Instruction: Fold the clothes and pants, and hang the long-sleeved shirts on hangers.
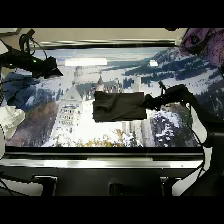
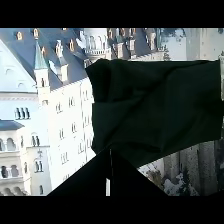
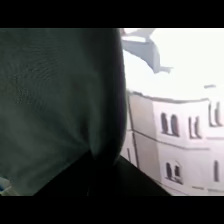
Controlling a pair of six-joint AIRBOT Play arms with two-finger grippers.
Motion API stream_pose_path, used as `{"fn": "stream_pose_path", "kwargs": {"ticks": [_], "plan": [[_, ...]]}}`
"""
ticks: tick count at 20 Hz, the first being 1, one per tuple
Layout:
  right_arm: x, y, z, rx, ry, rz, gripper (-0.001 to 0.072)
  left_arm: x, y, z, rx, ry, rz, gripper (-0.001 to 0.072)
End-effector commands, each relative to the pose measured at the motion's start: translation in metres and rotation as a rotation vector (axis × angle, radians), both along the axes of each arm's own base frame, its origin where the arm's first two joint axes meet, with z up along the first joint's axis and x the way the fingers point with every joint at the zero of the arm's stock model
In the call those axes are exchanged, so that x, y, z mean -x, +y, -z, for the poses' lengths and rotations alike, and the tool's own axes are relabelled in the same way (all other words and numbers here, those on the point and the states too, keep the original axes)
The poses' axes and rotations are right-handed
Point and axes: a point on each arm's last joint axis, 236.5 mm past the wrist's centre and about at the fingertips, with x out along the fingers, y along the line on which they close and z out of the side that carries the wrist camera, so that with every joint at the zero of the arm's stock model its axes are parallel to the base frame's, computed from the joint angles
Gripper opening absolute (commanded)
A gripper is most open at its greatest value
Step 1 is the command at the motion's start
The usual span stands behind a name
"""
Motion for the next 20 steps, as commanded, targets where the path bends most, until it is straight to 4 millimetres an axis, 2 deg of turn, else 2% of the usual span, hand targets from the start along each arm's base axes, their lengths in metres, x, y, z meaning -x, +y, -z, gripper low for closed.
{"fn": "stream_pose_path", "kwargs": {"ticks": [1, 6, 11, 15, 20], "plan": [[-0.015, 0.011, -0.020, -0.028, -0.045, 0.041, 0.0036, 0.000, 0.000, 0.000, -0.001, -0.001, -0.001, 0.0019], [-0.064, -0.011, -0.082, -0.042, -0.104, 0.189, 0.0036, 0.000, 0.000, 0.000, -0.001, 0.000, 0.000, 0.0018], [-0.101, -0.048, -0.163, -0.045, -0.191, 0.320, 0.0035, 0.000, 0.000, 0.000, -0.001, 0.001, 0.000, 0.0018], [-0.112, -0.084, -0.221, -0.066, -0.232, 0.434, 0.0035, 0.010, 0.000, 0.004, -0.008, 0.041, 0.021, 0.0018], [-0.106, -0.141, -0.264, -0.080, -0.274, 0.592, 0.0035, 0.019, 0.000, 0.008, -0.015, 0.077, 0.039, 0.0018]]}}
